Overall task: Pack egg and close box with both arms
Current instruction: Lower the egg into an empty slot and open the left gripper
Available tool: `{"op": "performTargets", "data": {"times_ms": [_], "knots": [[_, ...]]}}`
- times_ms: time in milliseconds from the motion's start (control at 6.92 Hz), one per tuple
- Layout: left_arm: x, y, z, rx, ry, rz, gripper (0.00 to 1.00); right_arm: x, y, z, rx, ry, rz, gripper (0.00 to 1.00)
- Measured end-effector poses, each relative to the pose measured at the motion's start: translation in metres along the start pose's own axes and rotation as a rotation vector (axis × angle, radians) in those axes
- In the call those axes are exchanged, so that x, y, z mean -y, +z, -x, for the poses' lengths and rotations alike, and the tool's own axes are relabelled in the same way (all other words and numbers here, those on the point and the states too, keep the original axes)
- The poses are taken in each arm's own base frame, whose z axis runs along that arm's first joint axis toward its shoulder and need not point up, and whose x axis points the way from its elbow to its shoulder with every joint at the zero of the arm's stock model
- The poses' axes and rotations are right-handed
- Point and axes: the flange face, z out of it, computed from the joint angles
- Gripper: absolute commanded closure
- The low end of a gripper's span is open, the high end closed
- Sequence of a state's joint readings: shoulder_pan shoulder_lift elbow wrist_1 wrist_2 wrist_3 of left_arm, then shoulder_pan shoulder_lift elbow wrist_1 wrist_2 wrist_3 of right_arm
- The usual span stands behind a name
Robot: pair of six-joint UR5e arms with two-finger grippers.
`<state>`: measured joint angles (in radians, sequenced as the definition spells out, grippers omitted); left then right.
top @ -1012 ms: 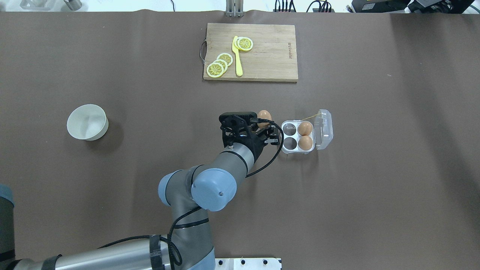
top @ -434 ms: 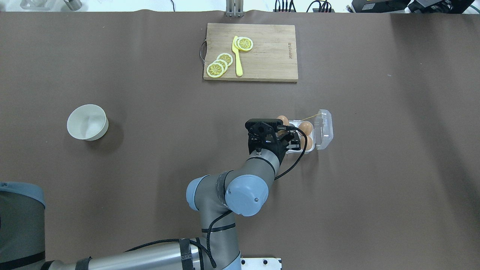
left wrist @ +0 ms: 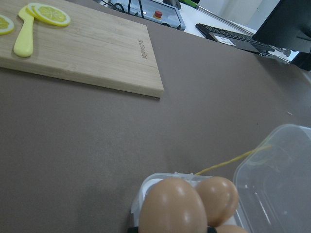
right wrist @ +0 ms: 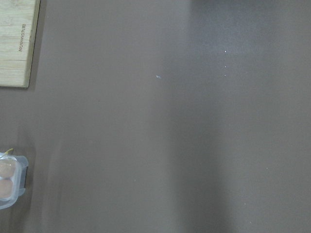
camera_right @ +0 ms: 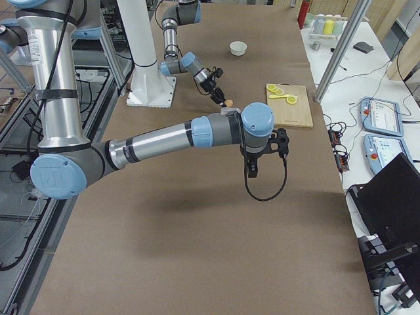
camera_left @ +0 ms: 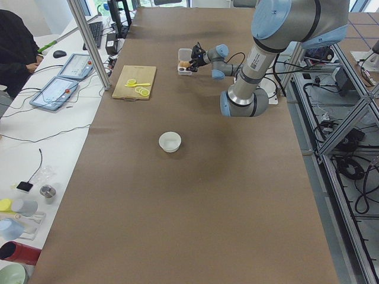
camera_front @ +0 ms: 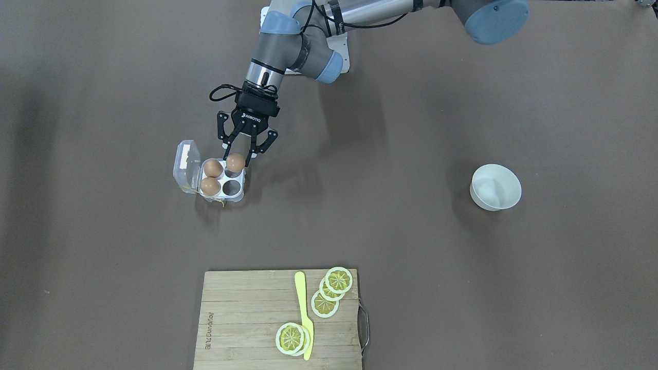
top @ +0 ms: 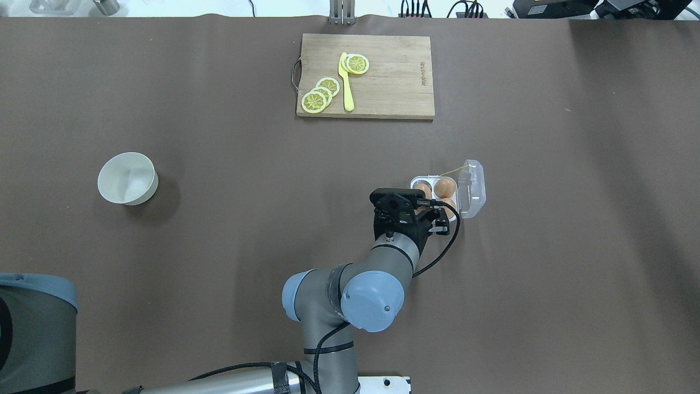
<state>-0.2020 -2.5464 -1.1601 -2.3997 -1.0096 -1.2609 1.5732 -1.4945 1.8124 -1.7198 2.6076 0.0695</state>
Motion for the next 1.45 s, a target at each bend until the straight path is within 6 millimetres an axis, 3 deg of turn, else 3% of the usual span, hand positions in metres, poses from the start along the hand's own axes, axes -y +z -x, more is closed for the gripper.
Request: {"op": "performTargets", "data": {"times_ms": [289, 578, 1012, 1301, 1445], "knots": [[-0.001, 0.002, -0.014, -0.004, -0.001, 0.002, 1.00, -0.001, 0.000, 0.001, 0.001, 0.000, 0.000, 0.00], [-0.001, 0.006, -0.013, 0.002, 0.004, 0.003, 1.00, -0.003, 0.001, 0.000, 0.002, 0.002, 0.003, 0.00], [0.011, 0.010, -0.010, 0.006, 0.002, -0.008, 0.71, -0.004, -0.001, 0.005, 0.007, 0.016, -0.001, 0.00], [0.017, 0.013, -0.006, 0.010, 0.001, -0.013, 0.40, -0.004, -0.001, 0.007, 0.011, 0.022, 0.000, 0.00], [0.017, 0.012, -0.007, 0.008, -0.002, -0.013, 0.16, -0.004, -0.001, 0.007, 0.011, 0.022, 0.000, 0.00]]}}
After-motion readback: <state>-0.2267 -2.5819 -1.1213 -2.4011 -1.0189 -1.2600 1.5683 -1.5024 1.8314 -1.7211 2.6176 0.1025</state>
